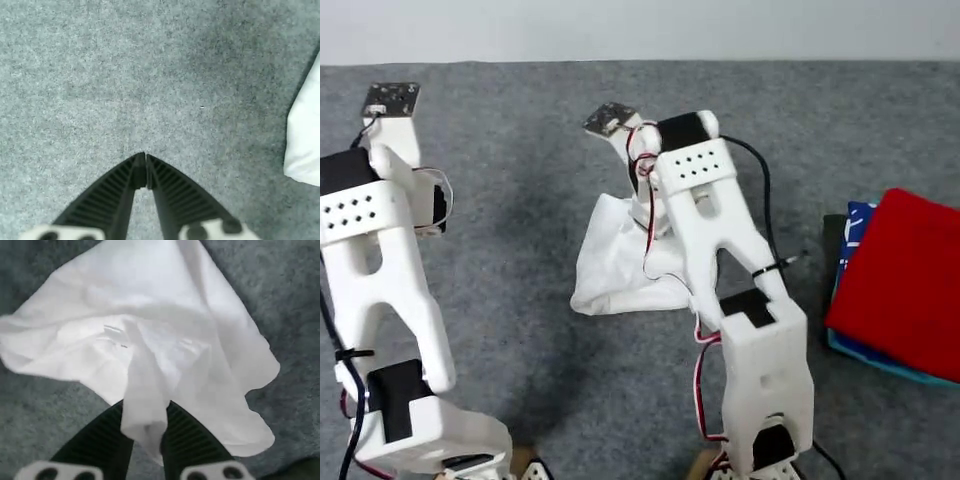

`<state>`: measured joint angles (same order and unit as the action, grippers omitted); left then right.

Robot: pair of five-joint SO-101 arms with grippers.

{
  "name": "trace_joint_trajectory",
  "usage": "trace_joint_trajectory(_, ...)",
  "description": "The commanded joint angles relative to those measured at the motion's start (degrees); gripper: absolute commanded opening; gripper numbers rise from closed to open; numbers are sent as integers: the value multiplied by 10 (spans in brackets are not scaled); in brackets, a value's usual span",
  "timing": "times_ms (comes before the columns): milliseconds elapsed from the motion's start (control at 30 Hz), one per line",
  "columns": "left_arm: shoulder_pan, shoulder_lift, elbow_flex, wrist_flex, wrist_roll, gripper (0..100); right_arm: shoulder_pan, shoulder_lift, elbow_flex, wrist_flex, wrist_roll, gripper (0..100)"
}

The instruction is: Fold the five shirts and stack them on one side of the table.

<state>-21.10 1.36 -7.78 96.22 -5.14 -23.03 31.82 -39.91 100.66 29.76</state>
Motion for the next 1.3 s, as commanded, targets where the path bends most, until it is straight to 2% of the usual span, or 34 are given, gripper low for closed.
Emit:
trace_joint_trajectory(0,-2,-31,1,-11,-6,5,6,-92,67,24,57,10)
trace_joint_trajectory(167,-2,-31,1,-11,-7,5,8,-175,207,22,156,10)
trace_joint_trajectory(367,-2,-31,1,-11,-7,5,22,-233,308,22,215,13)
trace_joint_trajectory(467,-2,-31,1,-11,-7,5,22,-250,331,22,215,97)
trace_joint_trajectory(533,-2,-30,1,-11,-7,5,24,-268,330,22,183,184)
trace_joint_trajectory(600,-2,-28,1,-11,-8,5,21,-281,318,22,142,229)
trace_joint_trajectory(800,-2,-27,1,-11,-21,5,17,-289,244,10,120,229)
trace_joint_trajectory(867,-2,-27,1,-11,-21,5,16,-276,222,-18,111,199)
trace_joint_trajectory(1033,-2,-28,1,-11,-20,5,2,-221,218,-142,27,1)
trace_joint_trajectory(1100,-2,-29,1,-11,-20,5,-4,-191,218,-183,-5,28)
trace_joint_trajectory(1167,-2,-31,1,-10,-20,5,-12,-159,218,-211,-27,7)
trace_joint_trajectory(1267,-3,-31,1,-8,-20,5,-20,-109,217,-229,-33,10)
